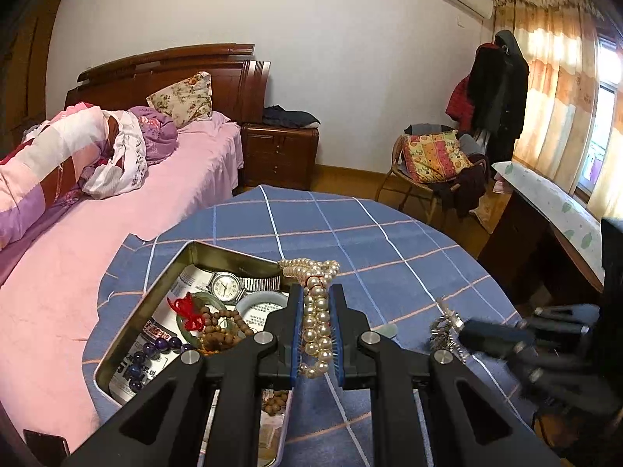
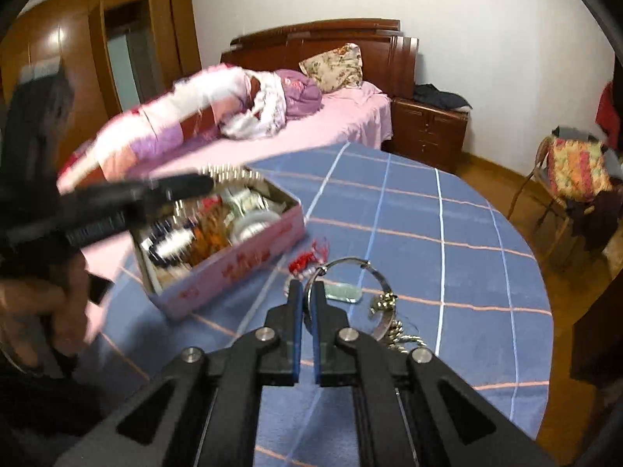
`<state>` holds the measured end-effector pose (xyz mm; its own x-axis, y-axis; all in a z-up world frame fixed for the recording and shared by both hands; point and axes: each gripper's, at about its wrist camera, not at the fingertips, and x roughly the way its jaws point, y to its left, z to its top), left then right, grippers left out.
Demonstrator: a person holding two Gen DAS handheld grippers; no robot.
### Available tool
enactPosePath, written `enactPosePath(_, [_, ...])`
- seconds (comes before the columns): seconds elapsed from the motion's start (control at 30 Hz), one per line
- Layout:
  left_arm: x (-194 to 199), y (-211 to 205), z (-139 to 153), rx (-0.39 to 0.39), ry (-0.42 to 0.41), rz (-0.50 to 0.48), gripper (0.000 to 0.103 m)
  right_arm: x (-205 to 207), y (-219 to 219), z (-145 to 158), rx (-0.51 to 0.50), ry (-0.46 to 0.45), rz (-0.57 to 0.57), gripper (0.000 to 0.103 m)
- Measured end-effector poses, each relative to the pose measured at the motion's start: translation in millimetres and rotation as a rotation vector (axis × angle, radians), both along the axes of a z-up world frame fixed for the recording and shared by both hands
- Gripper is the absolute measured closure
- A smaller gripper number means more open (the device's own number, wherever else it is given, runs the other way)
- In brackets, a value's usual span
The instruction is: Organize jewelry
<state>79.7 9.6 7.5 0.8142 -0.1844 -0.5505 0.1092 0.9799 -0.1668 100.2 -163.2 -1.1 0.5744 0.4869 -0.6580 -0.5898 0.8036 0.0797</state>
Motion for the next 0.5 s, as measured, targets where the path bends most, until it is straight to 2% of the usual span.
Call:
enactPosePath(0.17, [-3, 5, 3, -0.002, -0.011, 0.007, 0.091, 9, -13, 13, 0.147, 0.050, 0.003, 0.098])
enactPosePath(0.37, [-3, 7, 2, -0.003, -0.011, 0.013, 0.091, 5, -28, 37, 0.306, 0.030, 0.032, 0.098])
enactPosePath(0.43, [-1, 6, 0, -0.006, -0.006, 0.012, 0.091, 12, -31, 30, 0.348, 0.070, 0.033, 0.098])
enactPosePath(0.5, [-1, 6, 0, -0.004, -0.006, 0.008, 0.091, 24, -25, 9, 0.359, 0.146, 0.037, 0.098])
